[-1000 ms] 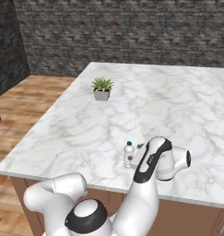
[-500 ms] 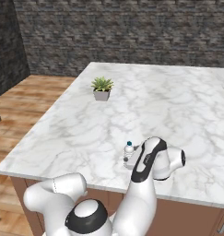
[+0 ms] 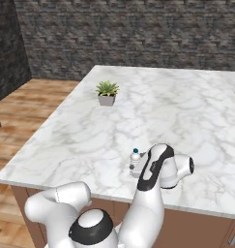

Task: Take the bottled waters from the counter and place them in the freezer to freeze. Close the freezer door after placing the bottles.

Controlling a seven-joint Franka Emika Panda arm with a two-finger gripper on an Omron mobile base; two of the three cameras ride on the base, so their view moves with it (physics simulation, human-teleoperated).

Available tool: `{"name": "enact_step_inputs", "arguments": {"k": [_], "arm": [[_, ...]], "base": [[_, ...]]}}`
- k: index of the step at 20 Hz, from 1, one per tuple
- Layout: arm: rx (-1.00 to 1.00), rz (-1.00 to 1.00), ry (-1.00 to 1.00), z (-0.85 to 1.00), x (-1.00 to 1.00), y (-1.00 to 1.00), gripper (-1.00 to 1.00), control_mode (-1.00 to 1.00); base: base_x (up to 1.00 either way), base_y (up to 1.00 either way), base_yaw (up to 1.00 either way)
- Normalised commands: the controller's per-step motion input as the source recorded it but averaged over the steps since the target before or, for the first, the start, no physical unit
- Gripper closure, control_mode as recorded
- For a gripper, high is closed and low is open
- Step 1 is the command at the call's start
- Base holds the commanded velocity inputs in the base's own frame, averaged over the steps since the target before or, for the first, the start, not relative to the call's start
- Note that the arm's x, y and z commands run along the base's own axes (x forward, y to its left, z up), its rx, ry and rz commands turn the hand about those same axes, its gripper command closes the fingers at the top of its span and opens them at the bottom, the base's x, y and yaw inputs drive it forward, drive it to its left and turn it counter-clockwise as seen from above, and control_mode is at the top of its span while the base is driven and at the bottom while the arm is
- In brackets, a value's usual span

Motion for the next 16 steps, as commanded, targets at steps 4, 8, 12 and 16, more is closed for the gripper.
{"name": "enact_step_inputs", "arguments": {"k": [4, 8, 12, 16], "arm": [[0.00, 0.00, 0.00, 0.00, 0.00, 0.00, -1.00, -1.00], [0.00, 0.00, 0.00, 0.00, 0.04, 0.00, -1.00, -1.00], [0.00, 0.00, 0.00, 0.00, 0.03, 0.07, -1.00, -1.00], [0.00, 0.02, 0.00, 0.00, 0.01, 0.13, -1.00, -1.00]], "base": [[0.00, 0.00, 0.00], [0.00, 0.00, 0.00], [0.00, 0.00, 0.00], [0.00, 0.00, 0.00]]}}
